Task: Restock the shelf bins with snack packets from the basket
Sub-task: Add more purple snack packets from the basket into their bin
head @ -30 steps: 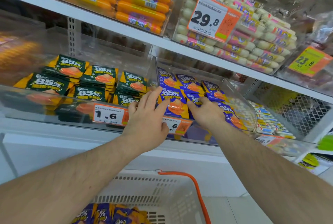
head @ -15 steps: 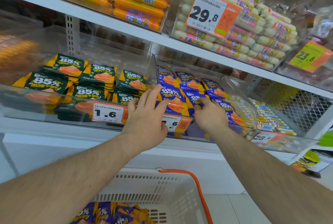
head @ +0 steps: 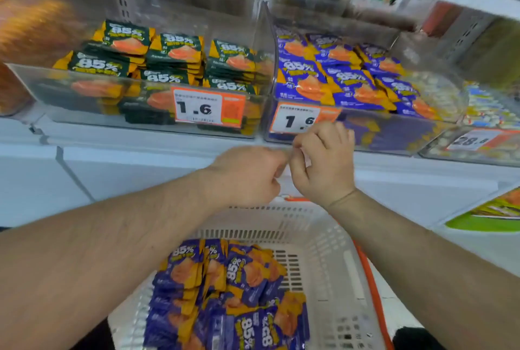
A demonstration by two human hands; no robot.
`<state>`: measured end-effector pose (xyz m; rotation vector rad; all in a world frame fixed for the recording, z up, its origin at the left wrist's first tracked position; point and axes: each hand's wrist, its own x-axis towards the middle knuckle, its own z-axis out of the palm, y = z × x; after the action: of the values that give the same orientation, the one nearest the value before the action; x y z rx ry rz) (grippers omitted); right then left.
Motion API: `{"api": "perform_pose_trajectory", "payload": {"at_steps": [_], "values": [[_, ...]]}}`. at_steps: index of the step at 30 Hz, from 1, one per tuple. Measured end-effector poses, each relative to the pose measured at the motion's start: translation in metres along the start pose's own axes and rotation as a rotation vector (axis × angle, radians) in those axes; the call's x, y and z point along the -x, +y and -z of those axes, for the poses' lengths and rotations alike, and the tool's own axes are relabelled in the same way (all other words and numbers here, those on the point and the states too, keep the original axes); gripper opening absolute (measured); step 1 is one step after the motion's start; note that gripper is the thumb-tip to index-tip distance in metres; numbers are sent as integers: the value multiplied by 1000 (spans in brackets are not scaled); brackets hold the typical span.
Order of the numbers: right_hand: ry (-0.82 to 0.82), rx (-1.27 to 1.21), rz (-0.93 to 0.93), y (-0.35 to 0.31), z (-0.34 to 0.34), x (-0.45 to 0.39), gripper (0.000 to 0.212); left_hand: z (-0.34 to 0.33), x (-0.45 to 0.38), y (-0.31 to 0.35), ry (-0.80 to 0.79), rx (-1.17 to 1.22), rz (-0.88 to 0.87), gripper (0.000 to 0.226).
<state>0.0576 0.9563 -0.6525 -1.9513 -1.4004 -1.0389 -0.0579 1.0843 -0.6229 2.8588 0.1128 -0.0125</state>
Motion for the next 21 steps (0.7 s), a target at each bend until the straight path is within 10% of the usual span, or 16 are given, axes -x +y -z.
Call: {"api": "perform_pose_trajectory", "payload": {"at_steps": [4, 11, 21], "values": [[-413, -103, -137, -30, -52, 82, 16, -35, 20, -23, -551, -112, 111, 31], [-1682, -158, -271, -68, -82, 212, 3, -68, 26, -33, -549, -110, 55, 29], [-1738, -114, -232, -81, -85, 267, 7, -94, 15, -38, -614, -68, 49, 29]]}}
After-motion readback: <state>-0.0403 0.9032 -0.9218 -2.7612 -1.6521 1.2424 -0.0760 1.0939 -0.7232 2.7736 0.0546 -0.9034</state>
